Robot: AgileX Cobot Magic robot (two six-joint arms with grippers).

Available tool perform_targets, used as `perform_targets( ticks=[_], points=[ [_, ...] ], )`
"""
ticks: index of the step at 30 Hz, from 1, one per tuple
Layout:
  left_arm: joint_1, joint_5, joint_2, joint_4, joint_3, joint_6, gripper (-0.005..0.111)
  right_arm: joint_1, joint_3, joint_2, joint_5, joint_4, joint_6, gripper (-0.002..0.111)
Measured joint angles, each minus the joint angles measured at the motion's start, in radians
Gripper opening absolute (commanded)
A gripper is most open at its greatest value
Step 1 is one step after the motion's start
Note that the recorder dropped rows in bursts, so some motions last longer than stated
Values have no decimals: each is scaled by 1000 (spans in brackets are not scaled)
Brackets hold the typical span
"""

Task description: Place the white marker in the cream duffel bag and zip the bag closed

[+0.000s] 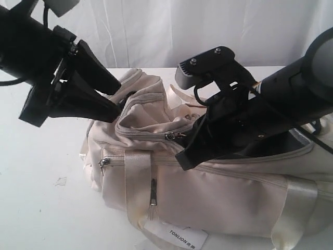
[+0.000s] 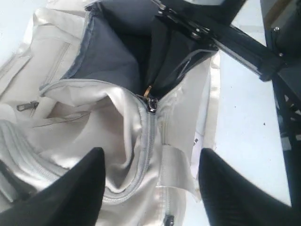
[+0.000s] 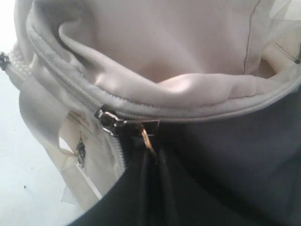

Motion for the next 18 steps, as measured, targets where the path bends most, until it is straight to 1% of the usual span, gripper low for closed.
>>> perform_targets(
  ticks=[1, 3, 6, 10, 13, 18],
  points=[
    [-12, 0, -2, 15, 2, 7, 62, 0, 0, 0, 0, 2, 0, 0],
    [-61, -27, -4, 49, 15, 30, 62, 0, 0, 0, 3, 6, 0, 0],
    [-157, -100, -4, 136, 61, 72, 62, 0, 0, 0, 15, 6, 0, 0],
    [-250, -210, -4, 241, 128, 88, 62, 0, 0, 0, 19, 6, 0, 0],
    [-281, -288, -4, 262, 156, 98, 62, 0, 0, 0, 21, 6, 0, 0],
    [-312, -356, 15, 270, 176, 115, 62, 0, 0, 0, 21, 6, 0, 0]
  ],
)
